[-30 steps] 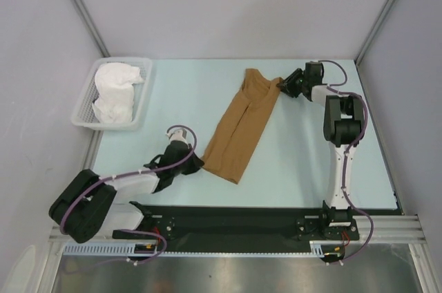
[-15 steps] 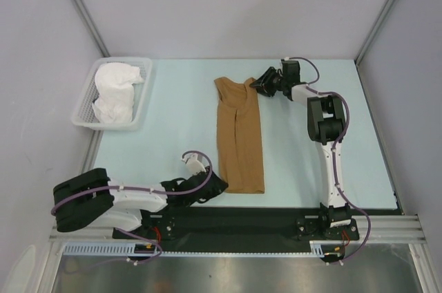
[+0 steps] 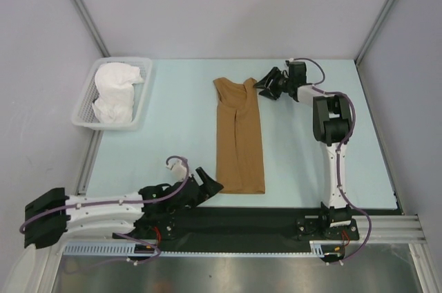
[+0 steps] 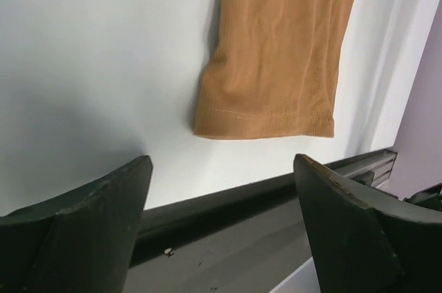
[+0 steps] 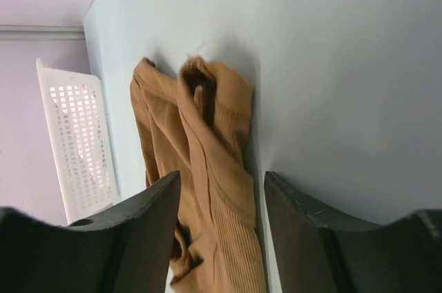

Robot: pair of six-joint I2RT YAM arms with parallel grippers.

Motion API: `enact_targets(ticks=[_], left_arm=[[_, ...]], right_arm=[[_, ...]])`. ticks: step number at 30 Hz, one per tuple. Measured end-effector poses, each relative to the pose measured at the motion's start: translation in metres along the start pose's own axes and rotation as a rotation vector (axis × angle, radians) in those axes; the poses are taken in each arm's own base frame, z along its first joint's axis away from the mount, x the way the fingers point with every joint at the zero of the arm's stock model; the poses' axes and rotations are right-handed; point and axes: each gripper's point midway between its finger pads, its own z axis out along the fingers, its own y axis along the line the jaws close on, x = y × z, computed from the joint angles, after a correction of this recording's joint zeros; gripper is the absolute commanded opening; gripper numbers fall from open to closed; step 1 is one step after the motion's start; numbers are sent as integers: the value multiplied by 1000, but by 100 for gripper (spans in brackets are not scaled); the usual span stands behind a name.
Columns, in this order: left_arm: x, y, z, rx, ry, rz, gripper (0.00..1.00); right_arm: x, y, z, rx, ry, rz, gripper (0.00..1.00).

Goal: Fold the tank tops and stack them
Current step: Fold the tank top

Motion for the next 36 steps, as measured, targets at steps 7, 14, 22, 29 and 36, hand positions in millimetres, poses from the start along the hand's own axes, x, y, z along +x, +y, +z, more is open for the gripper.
enact_targets(ticks=[7, 14, 22, 29, 36], left_arm=[[-36, 27, -19, -39, -104, 29, 99], [-54, 30, -7, -29, -133, 114, 95], [-41, 13, 8, -8, -52, 243, 83], [-28, 3, 17, 46, 9, 270, 67], [-17, -2, 25, 80, 56, 278, 51]], right_arm=[[40, -12, -54, 99, 36, -24, 68], [140, -24, -141, 204, 104, -45, 64], [233, -22, -202, 251, 205, -143, 59], [299, -40, -246, 286, 283, -141, 58], [340, -33, -261, 273, 345, -166, 57]])
